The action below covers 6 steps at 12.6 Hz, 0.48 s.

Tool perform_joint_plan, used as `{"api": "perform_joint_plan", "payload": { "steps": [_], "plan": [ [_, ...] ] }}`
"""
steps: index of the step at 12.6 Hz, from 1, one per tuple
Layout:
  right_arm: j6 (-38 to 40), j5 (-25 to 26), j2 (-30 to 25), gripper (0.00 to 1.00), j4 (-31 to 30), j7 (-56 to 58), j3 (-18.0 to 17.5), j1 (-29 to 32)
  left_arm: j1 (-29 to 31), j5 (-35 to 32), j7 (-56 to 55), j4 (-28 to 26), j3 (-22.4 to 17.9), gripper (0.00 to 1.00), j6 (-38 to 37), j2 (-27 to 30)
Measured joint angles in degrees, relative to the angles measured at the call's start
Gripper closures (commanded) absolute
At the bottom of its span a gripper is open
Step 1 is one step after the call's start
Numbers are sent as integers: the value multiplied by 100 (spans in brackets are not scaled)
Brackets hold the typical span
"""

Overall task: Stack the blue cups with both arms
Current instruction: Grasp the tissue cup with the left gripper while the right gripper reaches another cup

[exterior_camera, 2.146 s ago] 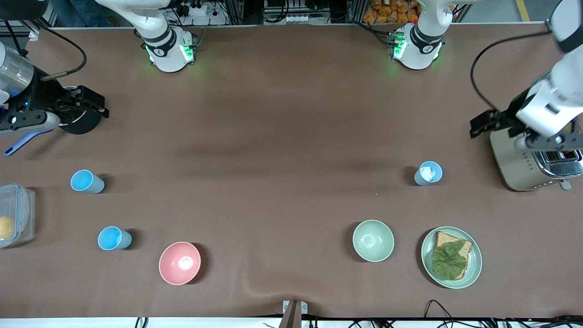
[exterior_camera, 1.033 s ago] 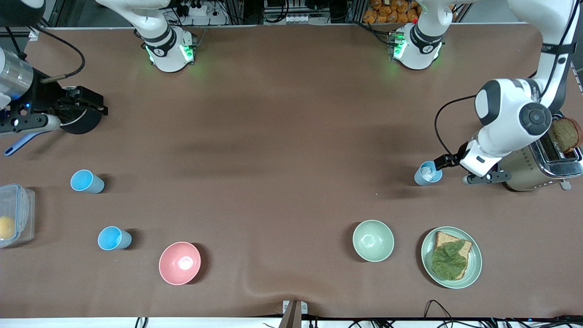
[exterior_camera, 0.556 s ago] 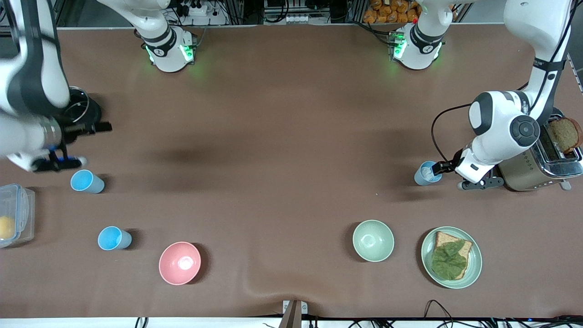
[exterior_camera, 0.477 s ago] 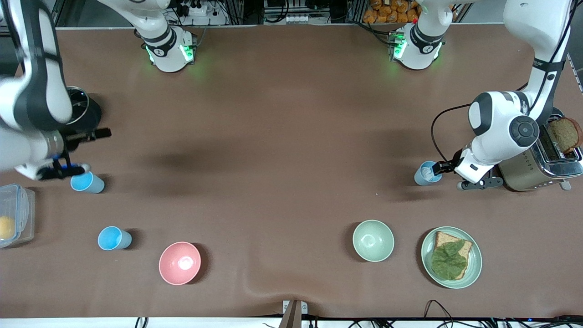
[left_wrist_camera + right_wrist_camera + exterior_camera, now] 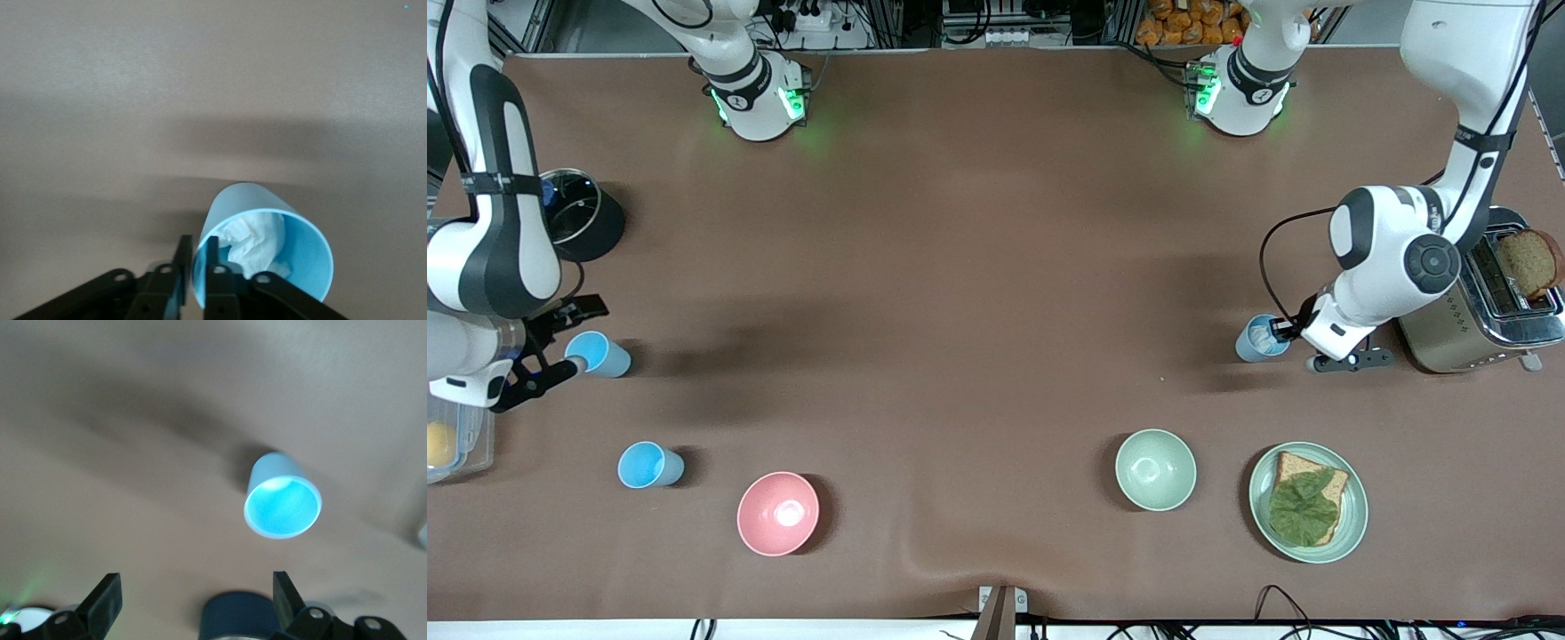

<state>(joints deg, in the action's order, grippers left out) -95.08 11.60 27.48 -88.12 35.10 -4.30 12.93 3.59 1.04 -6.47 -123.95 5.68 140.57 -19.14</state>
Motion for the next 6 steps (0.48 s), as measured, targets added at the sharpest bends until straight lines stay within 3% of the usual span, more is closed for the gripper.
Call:
{"api": "perform_joint_plan", "payload": {
  "steps": [3, 6],
  "plan": [
    [-791, 3, 202, 0, -361, 18, 4, 124, -449, 0, 4, 206, 35, 100, 11, -22],
    [-987, 4, 607, 0, -436, 18, 9, 299, -1321, 6, -729, 587, 66, 100, -25, -87]
  ]
}}
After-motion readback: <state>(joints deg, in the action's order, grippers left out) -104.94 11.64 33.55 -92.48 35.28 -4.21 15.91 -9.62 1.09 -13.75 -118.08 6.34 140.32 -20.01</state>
